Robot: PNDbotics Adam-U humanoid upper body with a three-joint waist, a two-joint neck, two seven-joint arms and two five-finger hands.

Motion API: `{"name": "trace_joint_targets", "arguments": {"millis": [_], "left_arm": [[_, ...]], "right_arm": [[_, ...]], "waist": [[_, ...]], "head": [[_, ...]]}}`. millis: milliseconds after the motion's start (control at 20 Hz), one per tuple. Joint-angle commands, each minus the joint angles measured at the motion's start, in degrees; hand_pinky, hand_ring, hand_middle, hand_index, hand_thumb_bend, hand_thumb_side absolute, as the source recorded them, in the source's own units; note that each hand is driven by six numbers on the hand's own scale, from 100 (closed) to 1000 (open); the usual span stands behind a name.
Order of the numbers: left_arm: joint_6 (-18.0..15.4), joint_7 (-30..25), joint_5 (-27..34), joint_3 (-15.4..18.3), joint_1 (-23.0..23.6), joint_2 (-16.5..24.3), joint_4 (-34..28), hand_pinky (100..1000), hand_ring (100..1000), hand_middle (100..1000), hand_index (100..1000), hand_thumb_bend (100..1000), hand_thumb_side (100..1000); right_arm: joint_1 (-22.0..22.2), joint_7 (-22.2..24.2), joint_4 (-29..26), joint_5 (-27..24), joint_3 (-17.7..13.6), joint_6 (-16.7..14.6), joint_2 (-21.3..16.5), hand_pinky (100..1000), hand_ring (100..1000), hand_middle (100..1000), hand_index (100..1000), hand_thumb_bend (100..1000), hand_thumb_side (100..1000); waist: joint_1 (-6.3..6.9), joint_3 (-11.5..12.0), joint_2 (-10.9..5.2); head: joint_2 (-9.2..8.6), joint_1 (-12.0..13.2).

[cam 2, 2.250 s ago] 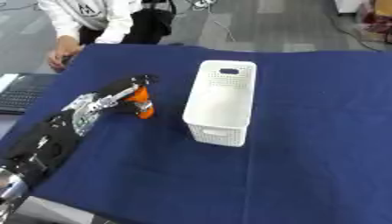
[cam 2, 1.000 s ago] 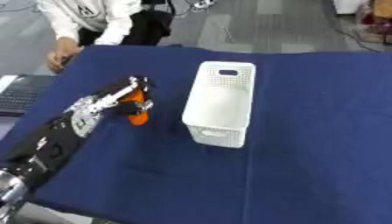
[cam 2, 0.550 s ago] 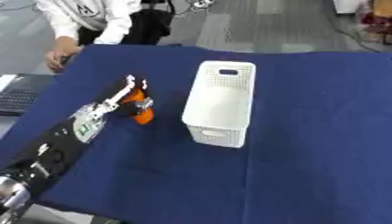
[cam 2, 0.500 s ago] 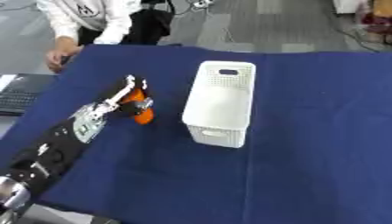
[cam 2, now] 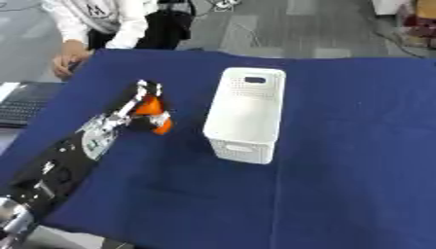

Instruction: Pick up objects on the table and place them in the box.

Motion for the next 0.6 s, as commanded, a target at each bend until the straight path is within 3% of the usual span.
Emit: {"name": "trace_joint_targets", "arguments": {"millis": [50, 350, 600], "left_arm": [[3.2, -1.7, 1.5, -1.5, -1.8, 4.5, -5.7, 100, 100, 120, 143, 100, 100], [8.3, -7.9, 9.7, -4.7, -4.0, 7.6, -15.8, 100, 100, 118, 138, 100, 100], [10.5, -12.4, 15.2, -6.9, -6.7, 7.6, -20.0, 100, 100, 119, 142, 100, 100]], "right_arm": [[-0.2, -0.1, -0.9, 0.3, -0.4, 0.2, -1.5, 448, 636, 656, 699, 100, 937], [0.5, -0.1, -0.9, 0.4, -0.5, 0.3, -2.1, 448, 636, 656, 698, 100, 935], [0.6, -0.1, -0.9, 0.3, -0.4, 0.4, -2.3, 448, 636, 656, 699, 100, 933]], "waist": [[0.08, 0.4, -1.34], [0.68, 1.1, -2.08], [1.02, 1.1, -2.41]], "head": [[0.12, -0.9], [-0.09, -1.3], [0.22, -1.4]]}}
